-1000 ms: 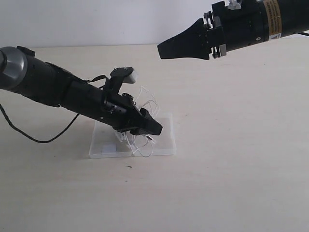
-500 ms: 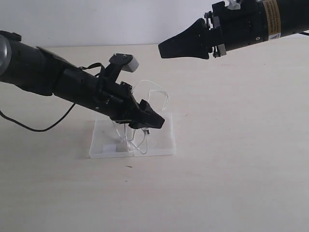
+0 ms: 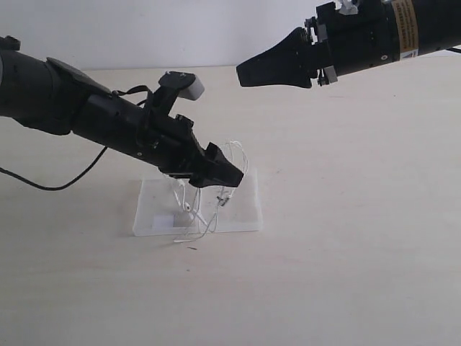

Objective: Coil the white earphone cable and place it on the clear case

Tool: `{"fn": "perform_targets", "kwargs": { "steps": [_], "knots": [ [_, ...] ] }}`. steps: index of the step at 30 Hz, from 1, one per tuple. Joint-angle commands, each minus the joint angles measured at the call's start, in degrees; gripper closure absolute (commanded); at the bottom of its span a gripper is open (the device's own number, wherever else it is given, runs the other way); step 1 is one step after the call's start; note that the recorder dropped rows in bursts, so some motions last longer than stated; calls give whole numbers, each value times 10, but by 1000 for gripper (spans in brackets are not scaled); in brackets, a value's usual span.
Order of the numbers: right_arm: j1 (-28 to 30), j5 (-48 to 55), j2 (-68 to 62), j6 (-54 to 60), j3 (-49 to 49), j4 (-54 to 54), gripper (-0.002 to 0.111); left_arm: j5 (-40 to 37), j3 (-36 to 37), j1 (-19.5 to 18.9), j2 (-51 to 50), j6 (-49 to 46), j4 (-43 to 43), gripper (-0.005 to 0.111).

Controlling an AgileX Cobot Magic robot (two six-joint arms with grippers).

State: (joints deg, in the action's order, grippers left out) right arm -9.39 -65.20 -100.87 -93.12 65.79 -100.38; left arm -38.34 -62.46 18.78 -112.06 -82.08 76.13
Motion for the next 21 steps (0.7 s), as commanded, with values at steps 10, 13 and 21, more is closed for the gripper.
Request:
{"fn": "perform_targets", "kwargs": {
  "steps": [10, 13, 21],
  "knots": [
    [0, 2, 0, 0, -3, 4, 49, -8, -3, 2, 27, -97, 12, 38],
    [0, 2, 0, 0, -3, 4, 49, -17, -3, 2, 27, -95, 13, 38],
    [0, 0, 0, -53, -14, 4, 49, 22, -2, 2, 27, -91, 7, 38]
  ]
}}
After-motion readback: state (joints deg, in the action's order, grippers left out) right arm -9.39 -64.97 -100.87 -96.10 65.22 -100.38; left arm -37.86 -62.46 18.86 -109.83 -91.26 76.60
